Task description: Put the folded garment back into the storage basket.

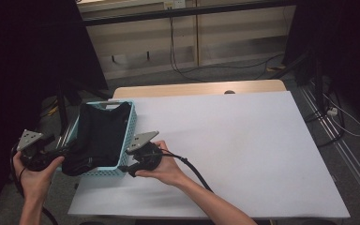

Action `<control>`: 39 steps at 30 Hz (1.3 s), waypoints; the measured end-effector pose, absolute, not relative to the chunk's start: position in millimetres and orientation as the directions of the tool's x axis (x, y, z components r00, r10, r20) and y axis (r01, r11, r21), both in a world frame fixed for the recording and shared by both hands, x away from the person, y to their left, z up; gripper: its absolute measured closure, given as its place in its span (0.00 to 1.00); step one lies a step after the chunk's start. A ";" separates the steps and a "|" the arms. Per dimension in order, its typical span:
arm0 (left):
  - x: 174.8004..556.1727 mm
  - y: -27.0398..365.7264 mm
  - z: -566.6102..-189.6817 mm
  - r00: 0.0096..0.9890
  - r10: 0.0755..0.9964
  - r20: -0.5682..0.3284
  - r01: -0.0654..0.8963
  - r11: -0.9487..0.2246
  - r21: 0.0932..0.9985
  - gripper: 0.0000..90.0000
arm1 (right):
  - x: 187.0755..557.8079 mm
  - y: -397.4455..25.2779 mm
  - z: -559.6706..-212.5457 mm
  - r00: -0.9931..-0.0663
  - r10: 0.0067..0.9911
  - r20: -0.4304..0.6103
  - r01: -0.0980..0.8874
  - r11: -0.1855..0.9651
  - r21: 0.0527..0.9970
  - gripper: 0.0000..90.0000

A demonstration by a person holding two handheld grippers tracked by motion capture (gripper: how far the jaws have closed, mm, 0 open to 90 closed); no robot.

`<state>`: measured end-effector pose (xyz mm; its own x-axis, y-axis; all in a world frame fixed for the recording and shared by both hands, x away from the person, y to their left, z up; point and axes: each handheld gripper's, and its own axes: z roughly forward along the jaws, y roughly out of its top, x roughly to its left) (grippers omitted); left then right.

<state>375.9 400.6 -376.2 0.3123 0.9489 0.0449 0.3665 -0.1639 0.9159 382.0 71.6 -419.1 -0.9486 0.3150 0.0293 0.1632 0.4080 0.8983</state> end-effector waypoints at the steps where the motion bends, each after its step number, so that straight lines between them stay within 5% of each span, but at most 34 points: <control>1: 369.4 398.8 -378.2 0.320 0.947 0.042 0.371 -0.166 0.914 0.18 | 382.6 70.5 -419.8 -0.947 0.321 0.028 0.166 0.411 0.897 0.43; 10: 340.2 401.0 -381.6 0.360 0.931 -0.054 0.377 -0.093 0.921 0.20 | 383.6 62.3 -424.3 -0.940 0.341 0.024 0.175 0.421 0.890 0.43; 15: 335.4 397.7 -390.1 0.353 0.935 -0.035 0.417 -0.124 0.900 0.22 | 383.4 62.1 -423.6 -0.941 0.336 0.029 0.175 0.414 0.893 0.43; 20: 329.3 398.7 -400.1 0.379 0.923 -0.070 0.425 -0.107 0.899 0.40 | 383.7 62.1 -424.6 -0.941 0.337 0.034 0.181 0.416 0.891 0.42; 28: 329.2 396.7 -405.7 0.469 0.876 -0.111 0.446 -0.126 0.886 0.90 | 383.5 64.0 -426.1 -0.941 0.336 0.034 0.181 0.417 0.891 0.42; 39: 354.3 410.6 -405.4 0.405 0.912 -0.071 0.476 -0.144 0.867 0.94 | 384.2 63.3 -426.0 -0.939 0.341 0.038 0.186 0.413 0.891 0.42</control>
